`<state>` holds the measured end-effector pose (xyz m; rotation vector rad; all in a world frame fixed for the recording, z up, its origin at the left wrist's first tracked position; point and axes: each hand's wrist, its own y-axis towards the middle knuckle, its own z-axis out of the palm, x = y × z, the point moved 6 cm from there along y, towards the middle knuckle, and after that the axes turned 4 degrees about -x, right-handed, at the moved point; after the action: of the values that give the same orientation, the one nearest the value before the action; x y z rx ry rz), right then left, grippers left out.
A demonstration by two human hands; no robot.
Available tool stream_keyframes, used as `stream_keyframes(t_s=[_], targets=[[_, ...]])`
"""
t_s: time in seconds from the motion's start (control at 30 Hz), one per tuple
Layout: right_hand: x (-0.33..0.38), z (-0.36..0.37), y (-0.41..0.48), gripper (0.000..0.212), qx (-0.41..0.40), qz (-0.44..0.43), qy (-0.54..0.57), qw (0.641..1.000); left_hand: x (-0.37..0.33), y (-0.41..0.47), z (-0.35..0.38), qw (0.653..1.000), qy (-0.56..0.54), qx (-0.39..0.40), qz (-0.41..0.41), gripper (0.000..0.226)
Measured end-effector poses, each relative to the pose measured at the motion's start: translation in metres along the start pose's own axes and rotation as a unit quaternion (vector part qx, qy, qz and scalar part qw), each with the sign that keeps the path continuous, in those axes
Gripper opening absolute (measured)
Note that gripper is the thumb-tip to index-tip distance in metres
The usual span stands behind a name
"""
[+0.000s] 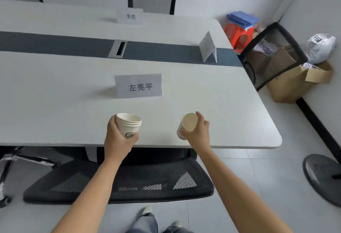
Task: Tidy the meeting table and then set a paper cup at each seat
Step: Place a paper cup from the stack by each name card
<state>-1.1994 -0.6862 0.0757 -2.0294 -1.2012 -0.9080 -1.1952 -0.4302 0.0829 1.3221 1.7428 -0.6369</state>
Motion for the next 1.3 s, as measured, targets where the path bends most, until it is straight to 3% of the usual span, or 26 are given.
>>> stream_keyframes(t_s=[0.4, 0.63, 0.8, 0.93, 1.03, 1.17, 1.3], targets=[[0.059, 0.05, 0.034, 0.076, -0.008, -0.083, -0.051, 0.995, 0.0, 0.005, 0.003, 0.999, 0.017, 0.026, 0.028, 0.079], [0.027, 0.069, 0.039, 0.069, 0.011, -0.014, -0.111, 0.994, -0.001, 0.006, 0.008, 0.997, 0.036, 0.053, 0.051, 0.079], [0.027, 0.064, 0.031, 0.08, -0.012, -0.022, -0.119, 0.993, -0.005, 0.003, 0.015, 0.993, 0.035, 0.078, 0.08, 0.079], [0.053, 0.042, 0.006, 0.053, -0.052, -0.081, -0.055, 0.994, -0.013, 0.0, 0.016, 0.989, 0.02, 0.082, 0.124, 0.08], [0.063, 0.028, -0.02, 0.028, 0.024, -0.099, 0.046, 0.994, -0.019, -0.004, 0.02, 0.983, 0.023, 0.098, 0.152, 0.082], [0.056, 0.018, -0.052, 0.03, 0.102, -0.113, 0.087, 0.985, -0.028, -0.013, 0.03, 0.973, 0.053, 0.118, 0.19, 0.082], [0.046, -0.003, -0.066, 0.024, 0.117, -0.169, 0.067, 0.976, -0.062, -0.034, 0.046, 0.943, 0.077, 0.142, 0.293, 0.082]])
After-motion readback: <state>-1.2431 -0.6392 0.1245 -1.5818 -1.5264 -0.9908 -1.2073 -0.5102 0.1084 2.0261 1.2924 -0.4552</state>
